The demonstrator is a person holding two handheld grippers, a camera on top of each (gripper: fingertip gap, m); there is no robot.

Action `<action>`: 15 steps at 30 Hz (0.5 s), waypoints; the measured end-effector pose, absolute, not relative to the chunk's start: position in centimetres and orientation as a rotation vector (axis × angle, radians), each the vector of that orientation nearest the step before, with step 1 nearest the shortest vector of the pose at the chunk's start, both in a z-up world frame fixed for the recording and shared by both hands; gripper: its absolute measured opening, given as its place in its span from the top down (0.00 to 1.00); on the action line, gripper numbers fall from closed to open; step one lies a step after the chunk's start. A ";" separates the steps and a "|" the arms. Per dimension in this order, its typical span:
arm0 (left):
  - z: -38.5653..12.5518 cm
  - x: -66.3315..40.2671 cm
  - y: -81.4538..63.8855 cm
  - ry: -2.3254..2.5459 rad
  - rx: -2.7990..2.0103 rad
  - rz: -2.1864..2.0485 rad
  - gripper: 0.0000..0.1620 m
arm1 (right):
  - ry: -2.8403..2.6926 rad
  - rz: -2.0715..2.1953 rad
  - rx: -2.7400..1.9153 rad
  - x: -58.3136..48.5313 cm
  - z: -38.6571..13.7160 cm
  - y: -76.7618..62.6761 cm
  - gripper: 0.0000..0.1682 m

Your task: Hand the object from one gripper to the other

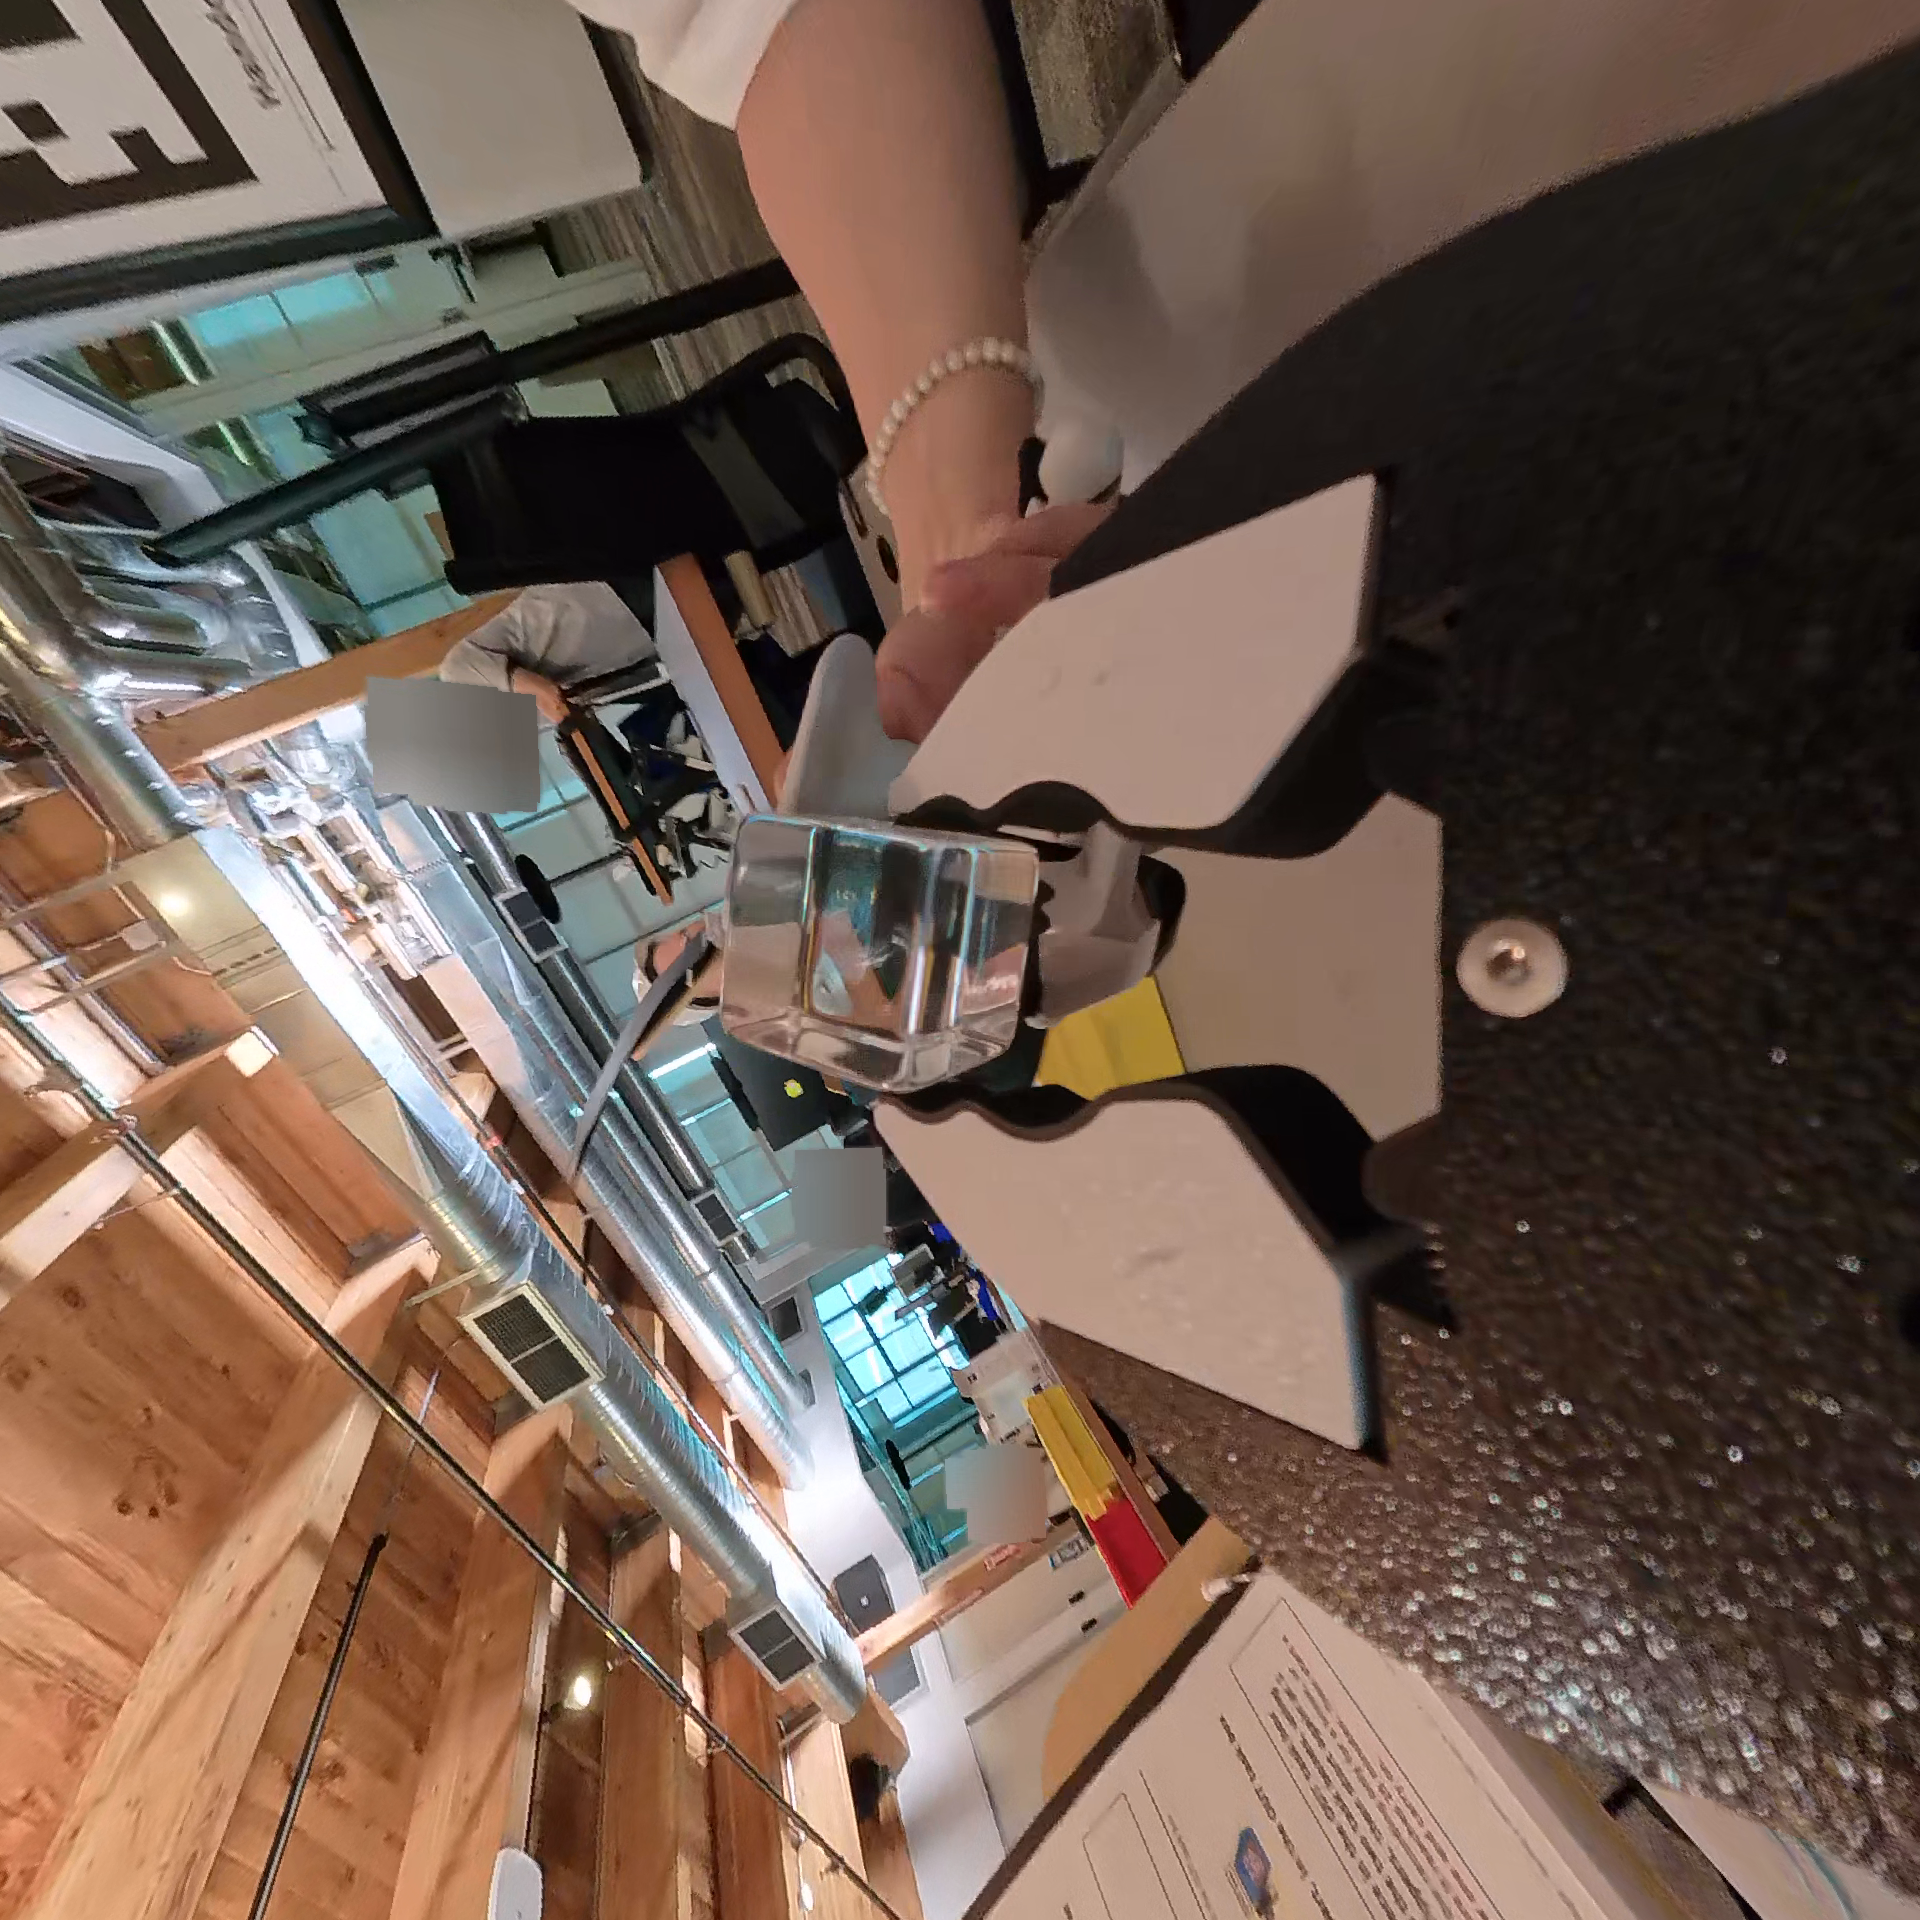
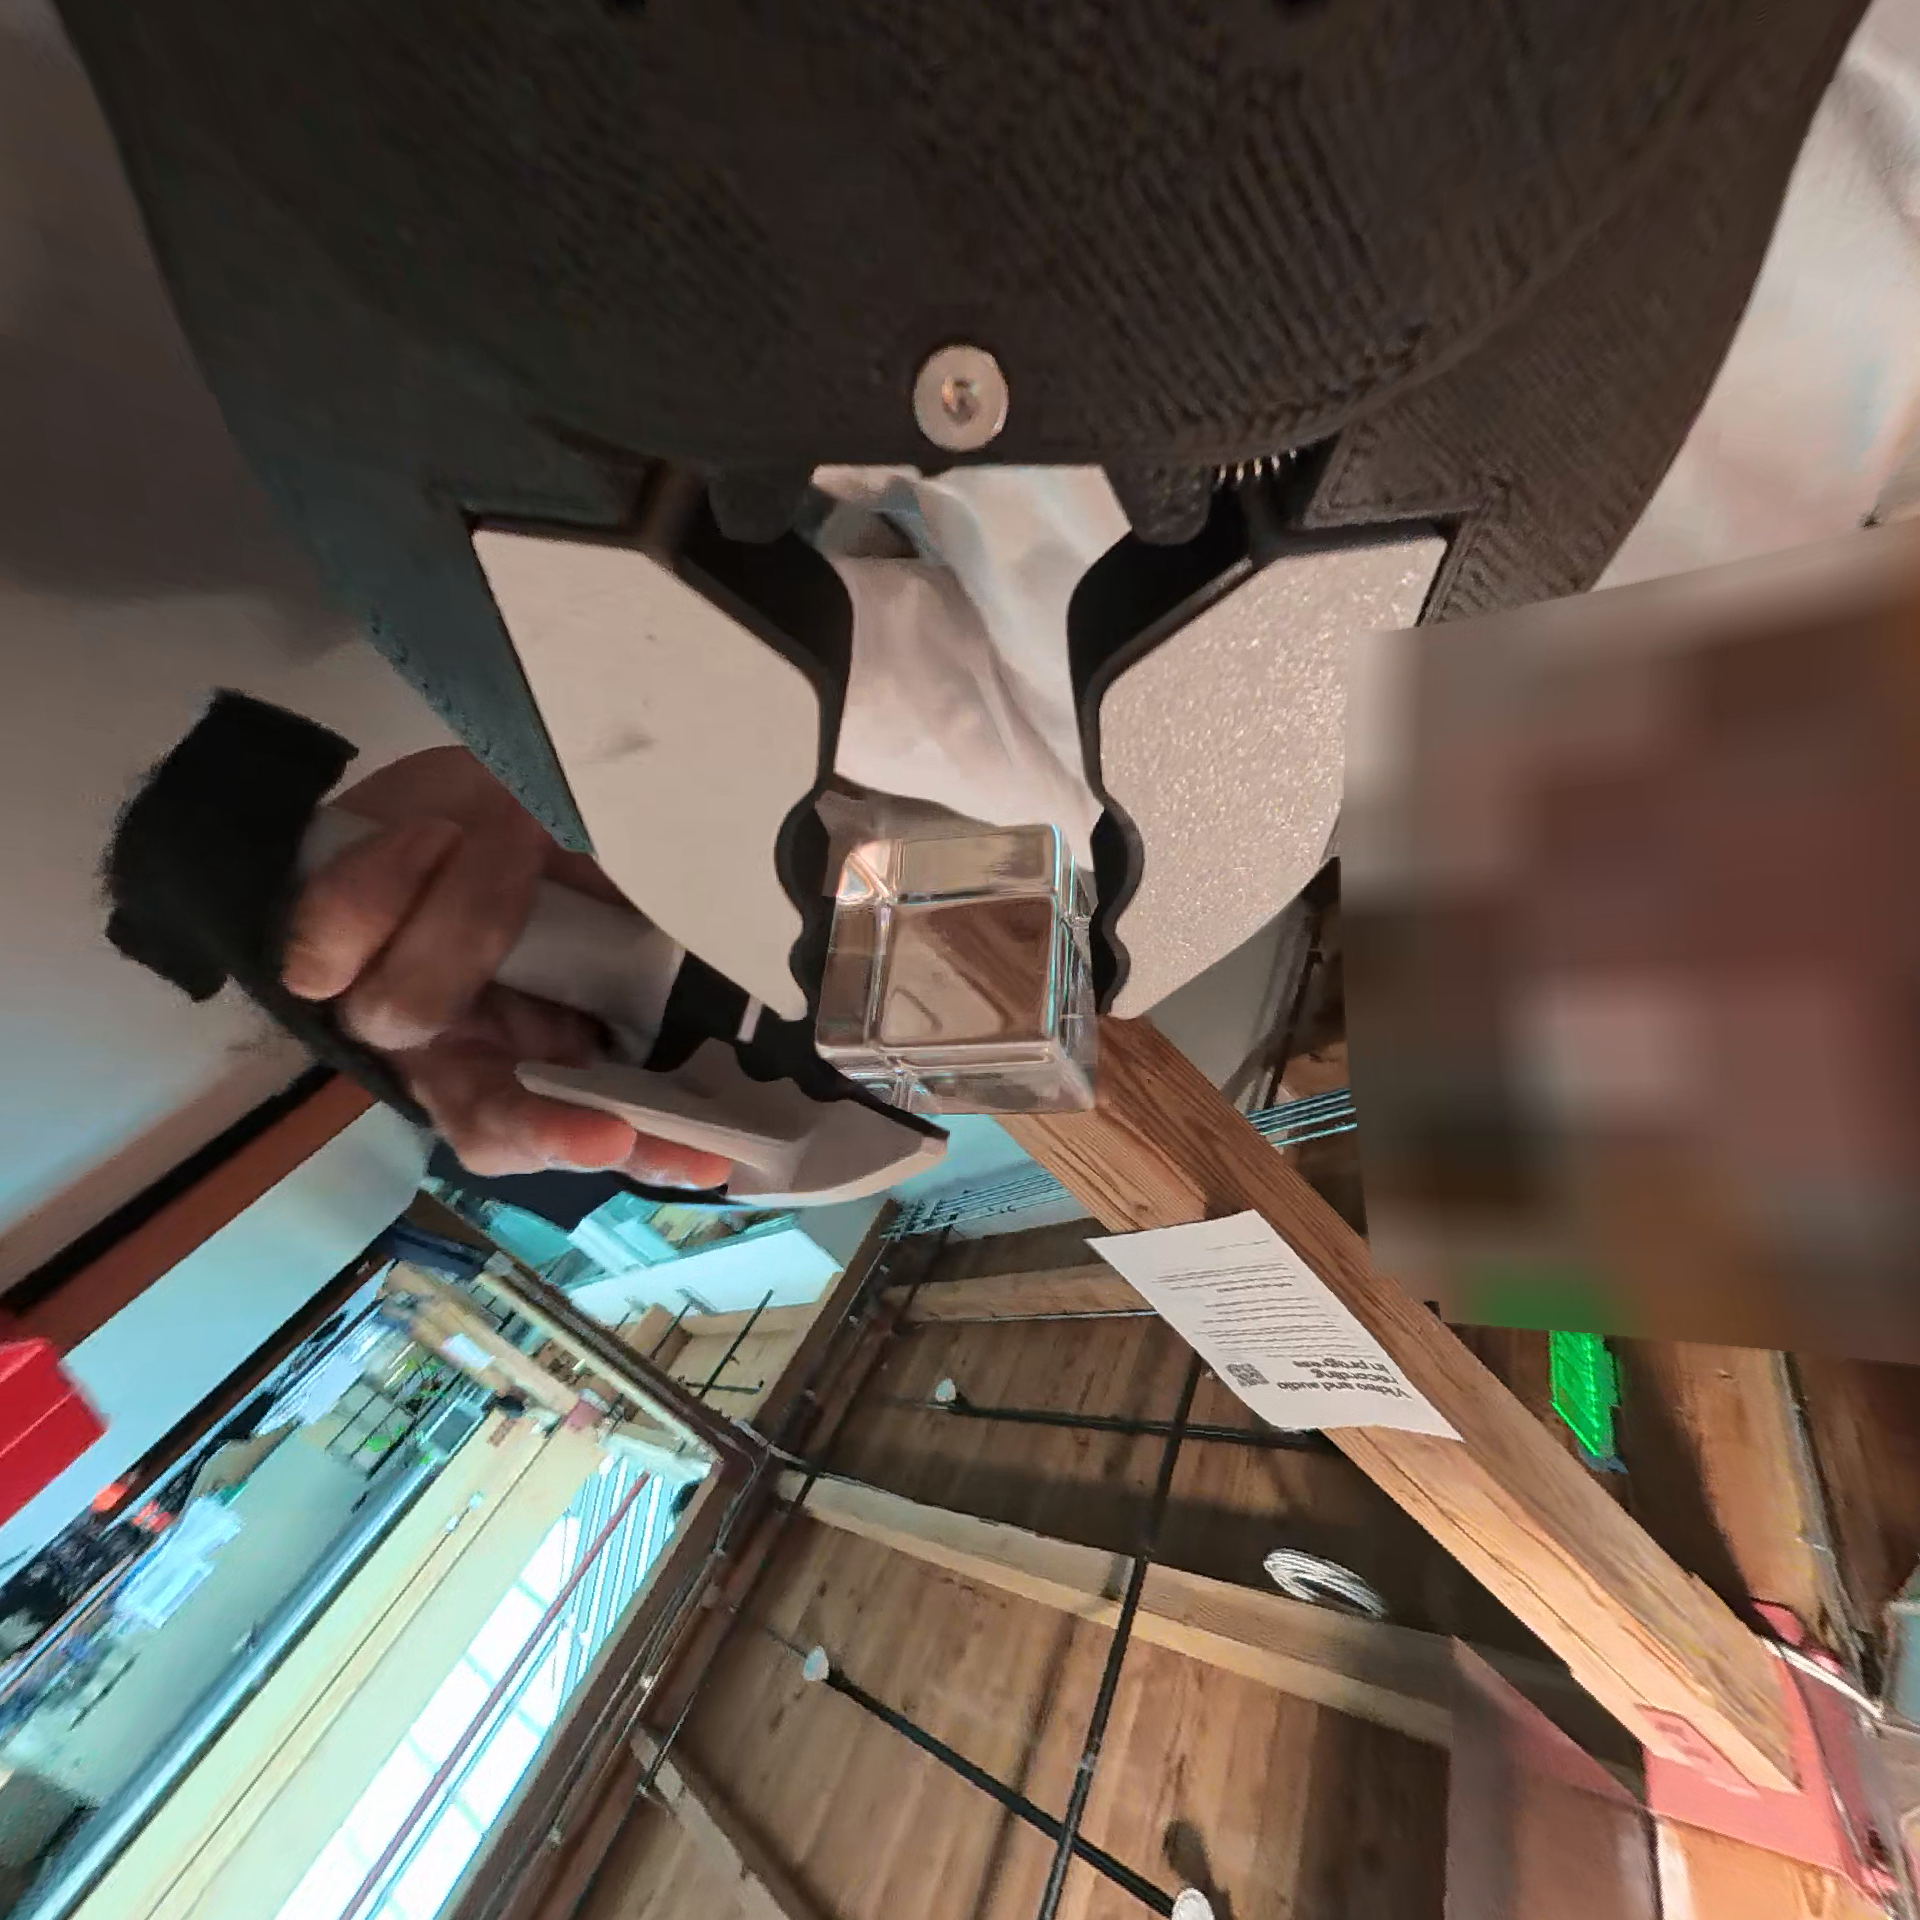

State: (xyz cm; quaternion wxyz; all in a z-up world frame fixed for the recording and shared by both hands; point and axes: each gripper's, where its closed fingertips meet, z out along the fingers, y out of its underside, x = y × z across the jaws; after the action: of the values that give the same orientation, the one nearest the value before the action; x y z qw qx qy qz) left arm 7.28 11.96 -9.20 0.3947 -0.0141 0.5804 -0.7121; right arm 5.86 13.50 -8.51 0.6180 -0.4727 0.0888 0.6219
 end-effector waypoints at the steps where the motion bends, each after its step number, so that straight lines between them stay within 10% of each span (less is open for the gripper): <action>1: -9.4 7.5 12.2 1.484 -0.047 -1.788 0.72 | 0.204 1.381 -1.102 6.1 -8.7 13.7 0.71; 15: -11.5 10.0 13.0 1.862 -0.696 -1.986 0.64 | 0.135 0.282 -1.537 12.1 -11.0 13.7 0.72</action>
State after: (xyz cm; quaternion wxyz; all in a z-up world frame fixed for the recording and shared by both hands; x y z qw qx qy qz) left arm 10.03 13.05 -11.49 0.1652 -0.2442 0.6535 -0.6971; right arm 12.15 13.73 -11.00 0.7078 -0.6922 0.0609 0.1271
